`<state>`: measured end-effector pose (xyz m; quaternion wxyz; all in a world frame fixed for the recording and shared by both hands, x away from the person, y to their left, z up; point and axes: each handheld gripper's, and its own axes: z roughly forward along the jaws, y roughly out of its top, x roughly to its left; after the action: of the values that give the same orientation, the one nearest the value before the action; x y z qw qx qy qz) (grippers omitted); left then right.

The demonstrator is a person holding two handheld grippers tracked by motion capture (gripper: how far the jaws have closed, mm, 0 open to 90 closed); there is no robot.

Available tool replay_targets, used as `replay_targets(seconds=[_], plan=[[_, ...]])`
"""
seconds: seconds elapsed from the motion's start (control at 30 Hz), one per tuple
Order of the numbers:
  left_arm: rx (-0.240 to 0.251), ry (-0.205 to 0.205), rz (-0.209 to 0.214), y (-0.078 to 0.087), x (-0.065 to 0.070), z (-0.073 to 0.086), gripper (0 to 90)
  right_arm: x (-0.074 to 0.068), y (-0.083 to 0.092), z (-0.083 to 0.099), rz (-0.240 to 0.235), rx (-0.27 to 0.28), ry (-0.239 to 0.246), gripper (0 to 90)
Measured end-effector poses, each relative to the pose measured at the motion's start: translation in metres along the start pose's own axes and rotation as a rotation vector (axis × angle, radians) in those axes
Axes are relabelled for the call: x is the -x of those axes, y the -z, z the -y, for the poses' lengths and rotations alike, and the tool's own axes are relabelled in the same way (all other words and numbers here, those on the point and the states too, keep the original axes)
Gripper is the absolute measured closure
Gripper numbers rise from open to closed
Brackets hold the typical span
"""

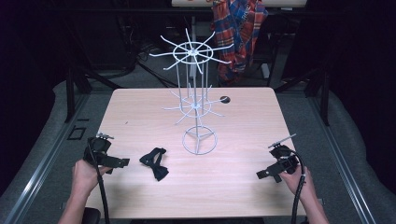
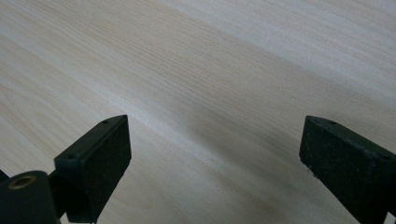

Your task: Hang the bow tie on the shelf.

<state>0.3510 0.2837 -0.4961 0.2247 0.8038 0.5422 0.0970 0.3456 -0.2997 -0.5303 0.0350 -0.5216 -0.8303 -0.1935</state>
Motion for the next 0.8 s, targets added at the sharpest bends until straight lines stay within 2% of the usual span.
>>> replay_targets(seconds=[0.07,0.1,0.2,0.27,0.3,0.33,0.37,0.4,0.57,0.8], plan=[[-0.002,0.0,-0.002,-0.001,-0.0004,-0.0005,0.0,-0.0009,-0.0024,0.0013,0.003,0.023,-0.028,8.2],[-0.012,-0.001,-0.001,-0.0018,-0.0016,-0.0008,0.0,-0.0011,-0.0026,0.0013,0.001,0.024,-0.028,8.1],[-0.018,0.002,-0.001,-0.0021,-0.003,-0.0003,0.0,-0.0011,-0.0004,0.0002,0.014,-0.009,0.006,8.1],[-0.023,-0.001,-0.004,-0.0024,-0.0037,-0.0005,0.0,-0.0034,-0.0029,0.0012,0.003,0.025,-0.022,8.1],[-0.023,-0.001,-0.004,-0.0024,-0.0037,-0.0005,0.0,-0.0034,-0.0029,0.0012,0.003,0.025,-0.022,8.1],[-0.026,0.0,-0.005,-0.0026,-0.0036,-0.0008,0.0,-0.0028,-0.0017,0.0,0.008,0.004,0.01,8.1],[-0.026,-0.003,-0.007,-0.0023,-0.0031,-0.0011,0.0,-0.0053,-0.0031,0.0011,0.006,0.042,-0.016,8.1],[-0.026,-0.007,-0.008,-0.002,-0.0028,-0.0015,0.0,-0.0061,-0.0009,0.0006,0.014,0.049,-0.001,8.1],[-0.022,-0.012,-0.01,-0.0015,-0.0006,-0.0024,0.0,-0.0047,0.0027,0.0004,0.029,0.027,0.026,8.1],[-0.011,-0.031,-0.028,-0.0009,0.0051,-0.0071,0.0,-0.0052,0.0026,0.0002,0.019,0.036,0.022,8.1]])
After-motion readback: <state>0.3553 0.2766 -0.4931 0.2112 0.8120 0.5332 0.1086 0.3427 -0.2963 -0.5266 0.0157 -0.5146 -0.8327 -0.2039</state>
